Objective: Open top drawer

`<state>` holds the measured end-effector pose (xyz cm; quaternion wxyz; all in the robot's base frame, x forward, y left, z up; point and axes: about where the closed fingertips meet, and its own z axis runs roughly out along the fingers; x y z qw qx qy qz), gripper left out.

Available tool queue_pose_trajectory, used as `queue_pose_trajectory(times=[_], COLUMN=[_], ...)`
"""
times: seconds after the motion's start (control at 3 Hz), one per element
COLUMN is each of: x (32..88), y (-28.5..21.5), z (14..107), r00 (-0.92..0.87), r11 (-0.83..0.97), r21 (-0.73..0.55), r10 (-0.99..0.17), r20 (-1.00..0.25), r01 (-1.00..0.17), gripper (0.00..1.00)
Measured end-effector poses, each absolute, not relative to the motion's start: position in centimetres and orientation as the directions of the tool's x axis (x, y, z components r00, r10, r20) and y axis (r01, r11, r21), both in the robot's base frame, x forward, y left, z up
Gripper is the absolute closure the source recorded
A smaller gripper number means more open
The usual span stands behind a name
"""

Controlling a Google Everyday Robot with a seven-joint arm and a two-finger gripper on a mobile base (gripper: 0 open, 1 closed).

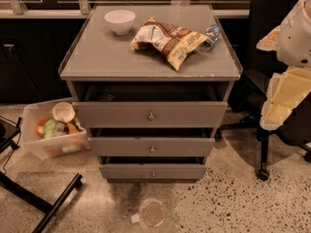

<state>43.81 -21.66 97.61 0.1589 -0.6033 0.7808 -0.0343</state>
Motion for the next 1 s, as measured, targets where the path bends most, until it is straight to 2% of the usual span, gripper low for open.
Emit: queue_pose_trajectory(times=[0.67, 1.0], x=[43.9, 44.3], y=[-21.5, -20.8], z=[97.5, 96.2], r00=[-0.221, -0.196], r11=[0.274, 0.263], r21=[-0.251, -0.251], r10=[-0.951, -0.945], r20=[-0.218, -0.262], r01=[-0.928, -0.932], gripper=[0.00, 0.00])
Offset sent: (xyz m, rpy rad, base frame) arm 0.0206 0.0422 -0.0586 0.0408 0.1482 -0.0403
